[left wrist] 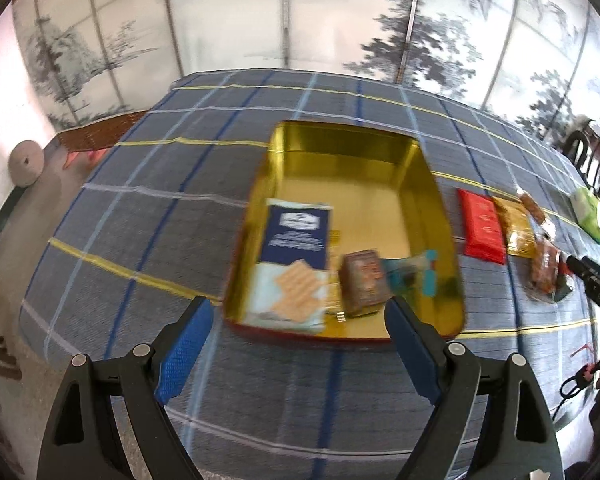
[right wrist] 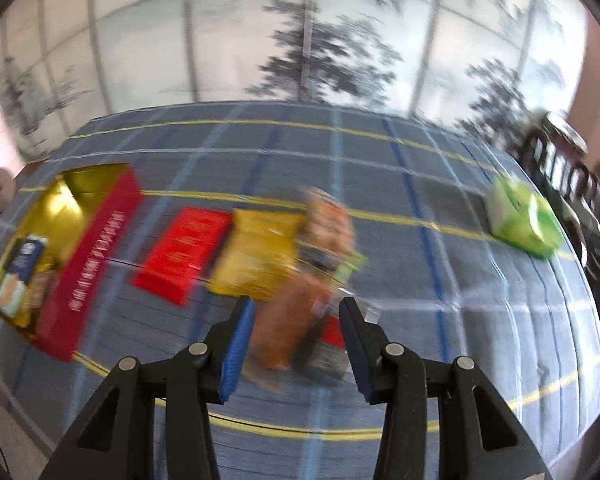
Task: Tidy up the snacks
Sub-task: 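Grasp the grey packet with the red band with the right tool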
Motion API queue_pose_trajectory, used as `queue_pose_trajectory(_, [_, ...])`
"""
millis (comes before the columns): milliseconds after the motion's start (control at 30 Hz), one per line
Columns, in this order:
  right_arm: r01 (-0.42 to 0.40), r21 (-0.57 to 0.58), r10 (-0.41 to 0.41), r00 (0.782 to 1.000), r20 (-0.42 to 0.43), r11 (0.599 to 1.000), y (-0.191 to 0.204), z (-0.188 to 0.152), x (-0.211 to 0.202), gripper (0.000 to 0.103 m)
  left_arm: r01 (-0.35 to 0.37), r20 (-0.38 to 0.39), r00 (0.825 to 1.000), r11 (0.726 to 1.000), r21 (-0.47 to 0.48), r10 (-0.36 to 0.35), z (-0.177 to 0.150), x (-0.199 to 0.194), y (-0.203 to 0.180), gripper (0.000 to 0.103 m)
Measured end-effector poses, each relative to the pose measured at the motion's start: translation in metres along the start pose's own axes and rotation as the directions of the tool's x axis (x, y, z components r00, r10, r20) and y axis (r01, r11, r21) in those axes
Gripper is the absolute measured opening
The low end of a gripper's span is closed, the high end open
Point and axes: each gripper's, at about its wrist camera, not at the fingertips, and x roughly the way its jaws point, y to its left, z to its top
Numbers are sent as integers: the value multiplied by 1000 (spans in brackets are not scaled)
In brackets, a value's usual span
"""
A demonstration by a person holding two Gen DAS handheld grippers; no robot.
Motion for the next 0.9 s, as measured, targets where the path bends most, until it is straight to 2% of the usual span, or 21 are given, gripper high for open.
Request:
queue_pose_trajectory(133, [-21,61,23,999,-46,998,-16,-10,11,45,18,-5,1000,999,38,-18,3,3,-20,85])
queue_pose_trajectory(633, [36,75,-31,998,-63,997,-28,-22,34,45,58,-31,998,991,119,-55,7,13,-67,85])
queue_pose_trajectory(733, [-3,90,9,998,-61,996,-31,-23,39,44,69,-32,997,989,135,-65,10,16,-79,85])
queue_pose_trajectory(767, [-6,88,11,998,-58,996,-32,-23,41,43,72,-32,997,988,140,-68,11,17,-82,85])
queue_pose_trajectory(900, [-27,63,30,998,-49,998,-30,-22,46,28,81,-42,996,983,167,-75,14,24,-100,85])
